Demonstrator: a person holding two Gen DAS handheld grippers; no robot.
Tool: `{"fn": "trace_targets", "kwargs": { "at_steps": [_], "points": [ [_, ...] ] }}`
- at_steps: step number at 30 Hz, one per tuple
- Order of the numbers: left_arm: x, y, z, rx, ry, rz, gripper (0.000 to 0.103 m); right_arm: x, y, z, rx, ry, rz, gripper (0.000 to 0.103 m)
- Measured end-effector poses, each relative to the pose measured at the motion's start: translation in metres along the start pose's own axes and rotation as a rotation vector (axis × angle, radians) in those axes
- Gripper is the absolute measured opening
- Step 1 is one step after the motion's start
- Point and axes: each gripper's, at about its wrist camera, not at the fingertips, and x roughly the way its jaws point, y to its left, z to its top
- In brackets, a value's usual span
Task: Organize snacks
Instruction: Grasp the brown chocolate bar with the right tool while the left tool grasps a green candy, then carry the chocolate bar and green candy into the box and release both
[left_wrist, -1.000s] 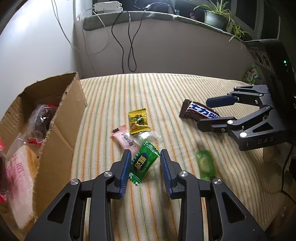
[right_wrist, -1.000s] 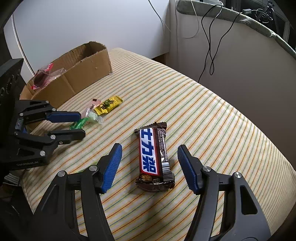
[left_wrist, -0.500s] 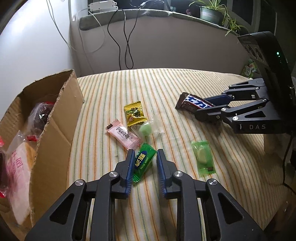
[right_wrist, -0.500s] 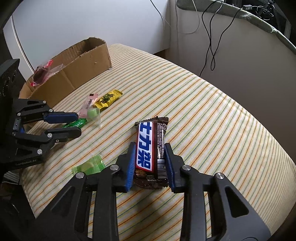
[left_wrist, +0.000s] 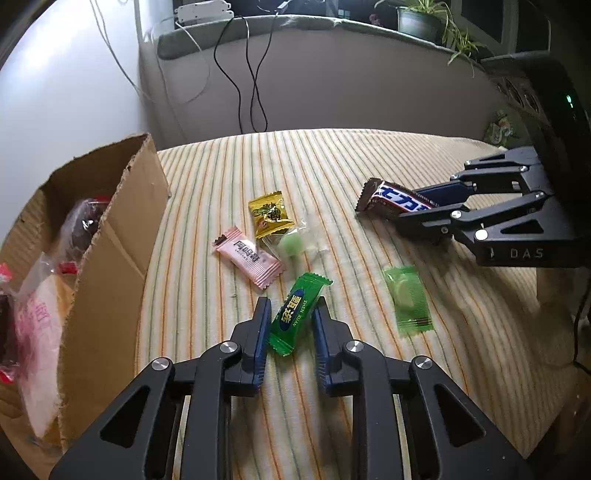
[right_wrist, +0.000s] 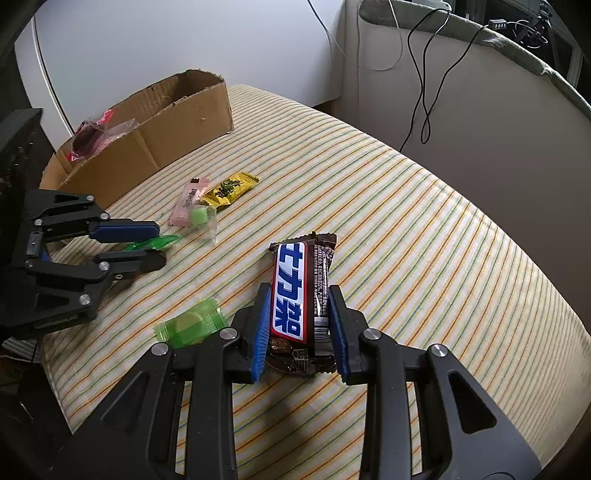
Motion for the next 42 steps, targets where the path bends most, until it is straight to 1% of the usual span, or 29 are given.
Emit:
{"fn": "trace_targets", "kwargs": {
  "at_steps": [1,2,6,13,17,23,26,31,36,42],
  "points": [
    [-0.001,0.002,0.0,-0.008,-0.002,-0.001,0.012,0.0,0.001,0.0,-0.003,0.0,-0.002,0.03],
    [0.0,0.004,0.0,-0.02,-0.006,0.005,0.008,0.0,0.001,0.0,-0.004,0.0,-0.002,0.03],
    [-0.003,0.012,0.002,-0.056,-0.021,-0.006,0.005,-0.003,0.001,-0.001,0.006,-0.009,-0.005,0.03],
    [-0.021,0.012,0.004,-0.065,-0.079,-0.021,0.005,-0.021,0.006,0.001,0.009,-0.044,-0.009,0.03],
    [-0.037,0.011,0.006,-0.065,-0.121,-0.026,0.005,-0.034,0.013,0.008,-0.002,-0.068,-0.015,0.03],
    [-0.068,0.026,0.005,-0.088,-0.187,-0.015,0.005,-0.054,0.034,0.02,-0.03,-0.109,-0.011,0.03],
    [-0.085,0.038,0.0,-0.104,-0.221,0.006,0.005,-0.06,0.046,0.028,-0.045,-0.128,-0.004,0.03],
    [-0.103,0.06,-0.008,-0.134,-0.248,0.048,0.005,-0.066,0.065,0.046,-0.069,-0.157,0.012,0.03],
    [-0.117,0.083,-0.02,-0.17,-0.262,0.089,0.005,-0.063,0.082,0.068,-0.089,-0.175,0.031,0.03],
    [-0.124,0.108,-0.032,-0.216,-0.267,0.13,0.005,-0.052,0.103,0.093,-0.115,-0.186,0.064,0.03]
  ]
}}
